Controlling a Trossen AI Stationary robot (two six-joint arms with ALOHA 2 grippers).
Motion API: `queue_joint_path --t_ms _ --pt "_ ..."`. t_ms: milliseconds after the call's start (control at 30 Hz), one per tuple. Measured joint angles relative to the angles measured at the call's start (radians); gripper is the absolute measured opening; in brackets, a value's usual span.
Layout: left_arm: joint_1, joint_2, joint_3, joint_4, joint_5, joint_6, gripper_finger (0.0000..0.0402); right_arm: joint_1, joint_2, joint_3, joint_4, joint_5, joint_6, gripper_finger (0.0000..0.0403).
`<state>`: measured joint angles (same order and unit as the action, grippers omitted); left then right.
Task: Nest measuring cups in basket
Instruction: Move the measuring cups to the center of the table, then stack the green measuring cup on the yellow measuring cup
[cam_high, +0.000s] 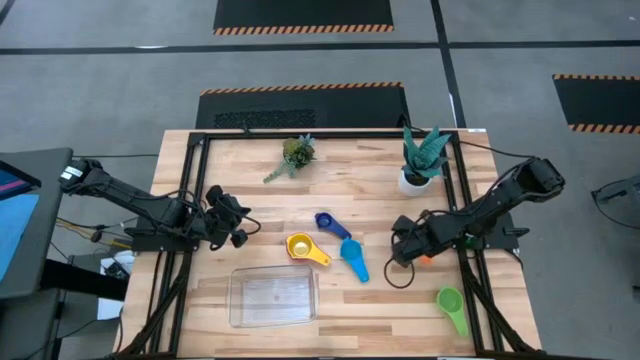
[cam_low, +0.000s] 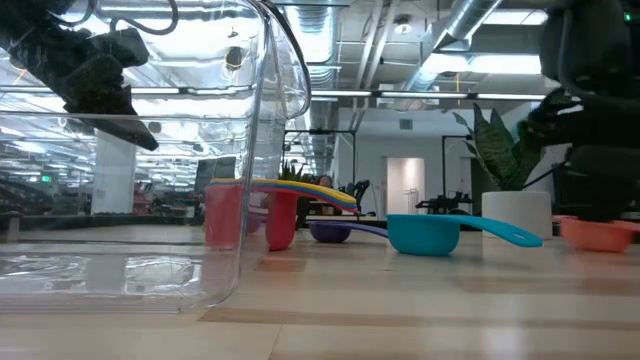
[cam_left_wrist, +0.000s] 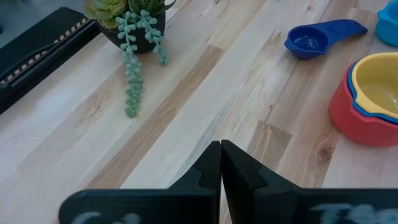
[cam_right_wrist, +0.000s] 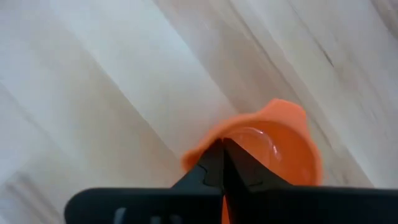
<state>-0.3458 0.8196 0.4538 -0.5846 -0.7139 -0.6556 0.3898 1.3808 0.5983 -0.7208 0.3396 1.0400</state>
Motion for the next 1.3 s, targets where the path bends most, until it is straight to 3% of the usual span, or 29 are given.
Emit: queue_joint_path --t_ms 300,533,667,967,1300 --pt "0.000 0.000 0.000 0.000 -0.001 0.000 0.0000 -0.097 0.025 0.000 0.326 0.035 -0.245 0.0014" --pt "0.000 0.000 0.000 -0.002 -0.002 0.000 0.0000 -0.216 0.143 0.001 0.642 0.036 -0.439 0.0014" --pt "0.000 0.000 0.000 0.000 -0.002 0.001 0.0000 -0.260 0.208 0.053 0.687 0.028 -0.515 0.0015" --pt "0.000 0.000 0.000 -0.001 -0.002 0.004 0.0000 -0.237 0.250 0.207 0.517 0.049 -0.578 0.0014" --pt "0.000 0.000 0.000 -0.007 -0.002 0.005 0.0000 -0.116 0.239 0.430 -0.015 0.056 -0.514 0.0016"
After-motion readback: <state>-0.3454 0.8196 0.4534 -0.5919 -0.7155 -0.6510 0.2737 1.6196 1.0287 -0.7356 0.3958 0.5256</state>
